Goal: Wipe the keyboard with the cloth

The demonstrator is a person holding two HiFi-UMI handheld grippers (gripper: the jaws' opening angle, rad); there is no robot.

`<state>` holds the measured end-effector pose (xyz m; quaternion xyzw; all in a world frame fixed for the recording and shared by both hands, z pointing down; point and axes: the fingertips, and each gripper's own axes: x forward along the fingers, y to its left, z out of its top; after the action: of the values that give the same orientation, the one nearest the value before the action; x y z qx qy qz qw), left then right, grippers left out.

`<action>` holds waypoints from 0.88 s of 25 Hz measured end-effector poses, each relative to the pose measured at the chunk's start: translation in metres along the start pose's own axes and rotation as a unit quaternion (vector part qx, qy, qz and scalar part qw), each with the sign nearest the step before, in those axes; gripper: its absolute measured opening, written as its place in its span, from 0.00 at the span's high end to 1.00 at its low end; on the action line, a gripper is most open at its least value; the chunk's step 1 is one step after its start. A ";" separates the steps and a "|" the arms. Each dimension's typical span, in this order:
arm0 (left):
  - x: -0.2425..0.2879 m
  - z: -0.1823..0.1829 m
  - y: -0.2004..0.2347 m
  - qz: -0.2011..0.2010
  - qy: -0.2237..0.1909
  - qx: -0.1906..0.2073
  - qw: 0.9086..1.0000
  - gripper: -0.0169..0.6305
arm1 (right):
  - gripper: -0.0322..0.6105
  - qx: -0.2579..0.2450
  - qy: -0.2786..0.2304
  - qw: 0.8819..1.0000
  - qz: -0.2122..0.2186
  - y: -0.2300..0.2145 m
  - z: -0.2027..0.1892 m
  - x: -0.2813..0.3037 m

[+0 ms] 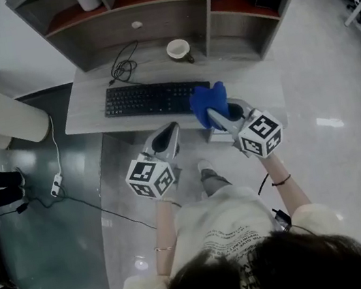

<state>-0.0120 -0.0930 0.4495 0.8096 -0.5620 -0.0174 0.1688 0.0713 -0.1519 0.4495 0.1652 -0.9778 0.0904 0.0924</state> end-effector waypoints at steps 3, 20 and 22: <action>0.013 0.000 0.009 -0.004 0.005 -0.006 1.000 0.99 | 0.86 0.004 0.006 1.000 -0.004 -0.014 -0.003 0.007; 0.087 -0.004 0.040 -0.026 0.041 -0.035 0.998 0.99 | 0.86 0.016 0.050 0.998 -0.020 -0.089 -0.020 0.035; 0.092 -0.010 0.044 -0.028 0.049 -0.044 0.997 0.99 | 0.86 0.016 0.058 0.998 -0.021 -0.096 -0.025 0.038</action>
<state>-0.0160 -0.1887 0.4871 0.8164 -0.5291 -0.0073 0.2314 0.0721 -0.2475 0.4955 0.1818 -0.9655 0.1132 0.1478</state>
